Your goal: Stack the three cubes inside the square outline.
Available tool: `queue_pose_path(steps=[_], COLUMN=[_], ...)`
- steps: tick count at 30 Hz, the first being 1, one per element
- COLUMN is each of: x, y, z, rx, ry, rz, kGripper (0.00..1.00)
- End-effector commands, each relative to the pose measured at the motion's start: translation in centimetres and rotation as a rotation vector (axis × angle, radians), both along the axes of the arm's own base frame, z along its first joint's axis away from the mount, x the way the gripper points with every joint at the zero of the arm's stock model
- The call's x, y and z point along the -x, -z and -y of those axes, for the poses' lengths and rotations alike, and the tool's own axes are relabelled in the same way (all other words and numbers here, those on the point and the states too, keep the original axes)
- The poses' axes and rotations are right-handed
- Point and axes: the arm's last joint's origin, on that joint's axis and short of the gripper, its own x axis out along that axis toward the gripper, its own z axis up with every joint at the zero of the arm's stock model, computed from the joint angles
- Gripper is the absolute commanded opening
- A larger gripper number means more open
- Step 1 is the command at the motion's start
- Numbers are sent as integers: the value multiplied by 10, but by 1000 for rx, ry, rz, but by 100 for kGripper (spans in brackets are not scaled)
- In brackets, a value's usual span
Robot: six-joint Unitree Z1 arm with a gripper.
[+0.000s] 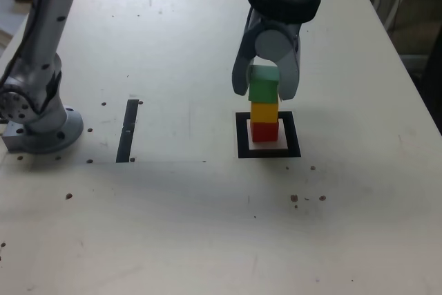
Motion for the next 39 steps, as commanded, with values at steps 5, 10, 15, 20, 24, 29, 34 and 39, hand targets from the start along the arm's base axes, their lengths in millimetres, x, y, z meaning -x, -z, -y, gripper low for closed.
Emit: queue_pose_path(steps=[5, 10, 15, 20, 24, 29, 34, 39], x=[0, 2, 7, 23, 35, 41, 69, 105], y=[1, -2, -10, -29, -41, -40, -52, -62], z=[1, 1, 0, -2, -2, -2, -5, -9], rx=[9, 6, -5, -19, -21, -9, -19, -35], ry=[11, 14, 16, 19, 19, 22, 20, 16], rz=[-15, -13, -1, 31, 62, 54, 60, 70], kGripper=[79, 99, 99, 99, 99, 99, 99, 99])
